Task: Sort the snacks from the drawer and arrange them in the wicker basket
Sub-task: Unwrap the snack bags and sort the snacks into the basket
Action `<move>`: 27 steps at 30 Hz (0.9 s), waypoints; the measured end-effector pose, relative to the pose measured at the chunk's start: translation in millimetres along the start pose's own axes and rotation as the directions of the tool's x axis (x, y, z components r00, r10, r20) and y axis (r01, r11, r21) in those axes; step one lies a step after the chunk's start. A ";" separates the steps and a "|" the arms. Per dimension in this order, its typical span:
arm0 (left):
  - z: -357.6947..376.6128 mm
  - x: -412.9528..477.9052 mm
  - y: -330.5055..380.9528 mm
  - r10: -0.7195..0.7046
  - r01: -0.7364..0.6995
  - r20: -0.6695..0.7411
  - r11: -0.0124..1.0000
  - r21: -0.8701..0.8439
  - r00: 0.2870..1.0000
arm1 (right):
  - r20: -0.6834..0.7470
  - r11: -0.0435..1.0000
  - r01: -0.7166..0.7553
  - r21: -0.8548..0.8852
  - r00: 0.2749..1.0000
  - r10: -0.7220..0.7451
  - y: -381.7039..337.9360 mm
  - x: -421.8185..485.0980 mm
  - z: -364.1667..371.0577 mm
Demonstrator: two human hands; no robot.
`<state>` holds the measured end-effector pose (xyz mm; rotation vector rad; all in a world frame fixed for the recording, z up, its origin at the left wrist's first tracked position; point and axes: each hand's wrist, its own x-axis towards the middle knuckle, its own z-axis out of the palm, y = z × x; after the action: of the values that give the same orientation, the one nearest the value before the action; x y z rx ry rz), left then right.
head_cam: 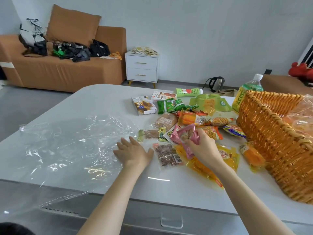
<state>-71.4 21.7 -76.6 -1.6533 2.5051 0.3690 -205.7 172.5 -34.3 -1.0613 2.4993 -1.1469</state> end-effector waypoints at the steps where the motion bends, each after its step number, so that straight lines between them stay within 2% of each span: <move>1: -0.1 0.1 -1.4 0.045 -0.046 -0.014 0.999 -0.012 0.999 | 0.014 1.000 0.015 -0.018 1.000 -0.015 -0.9 -0.1 2.6; 4: -6.4 -6.1 -6.2 0.157 -0.160 -0.117 0.987 -0.025 0.981 | 0.015 0.999 0.021 -0.050 1.000 -0.020 0.9 2.5 7.5; 7: -15.8 -22.4 -11.1 0.204 -0.190 -0.203 0.978 0.089 0.958 | 0.035 1.000 -0.029 0.012 0.999 0.028 1.0 5.6 10.2; 10: -18.1 -37.6 -16.1 0.371 -0.316 -0.361 0.927 0.201 0.856 | 0.076 0.997 -0.034 0.063 0.997 0.029 -1.2 5.9 21.1; 11: -19.2 -42.0 -19.3 0.413 -0.360 -0.410 0.911 0.203 0.813 | 0.062 1.000 -0.004 0.002 0.998 0.004 -1.0 4.8 27.2; 12: -21.9 -46.2 -23.8 0.430 -0.386 -0.446 0.902 0.192 0.785 | 0.014 0.990 0.037 -0.133 0.999 -0.036 -0.6 4.0 32.9; 14: -29.7 -52.8 -38.2 0.417 -0.391 -0.476 0.907 0.158 0.774 | -0.128 0.890 0.087 -0.447 0.979 -0.159 -3.0 0.7 41.5; 15: -33.4 -55.2 -47.9 0.398 -0.380 -0.482 0.914 0.141 0.781 | -0.163 0.838 0.112 -0.534 0.959 -0.232 -5.9 -0.5 45.0; 16: -37.0 -56.6 -58.4 0.377 -0.365 -0.487 0.923 0.124 0.788 | -0.164 0.823 0.156 -0.547 0.944 -0.287 -12.0 -1.9 48.1; 17: -40.4 -57.8 -69.4 0.353 -0.350 -0.496 0.931 0.104 0.793 | -0.141 0.845 0.203 -0.495 0.941 -0.309 -20.6 -4.1 51.2; 18: -43.4 -58.4 -80.5 0.326 -0.336 -0.511 0.939 0.076 0.796 | -0.102 0.900 0.236 -0.367 0.951 -0.291 -31.2 -6.8 54.5; 20: -48.8 -58.5 -100.6 0.270 -0.316 -0.540 0.949 0.008 0.797 | 0.017 0.979 0.196 -0.062 0.981 -0.196 -51.2 -13.1 65.9; 21: -50.5 -58.7 -109.7 0.246 -0.306 -0.545 0.952 -0.020 0.802 | 0.083 0.988 0.153 0.030 0.984 -0.155 -60.2 -16.5 73.4; 25: -53.3 -57.3 -137.1 0.126 -0.182 -0.534 0.982 -0.052 0.836 | 0.341 0.988 -0.048 0.147 0.940 -0.005 -83.9 -25.5 110.4; 27: -53.5 -55.8 -146.9 0.048 -0.092 -0.531 0.994 -0.057 0.846 | 0.390 0.991 -0.089 0.101 0.920 0.043 -89.5 -26.3 130.1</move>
<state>87.4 2.0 -32.3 -1.9121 2.9779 0.0074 -81.8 74.7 -61.2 -1.0458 2.1169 -0.9418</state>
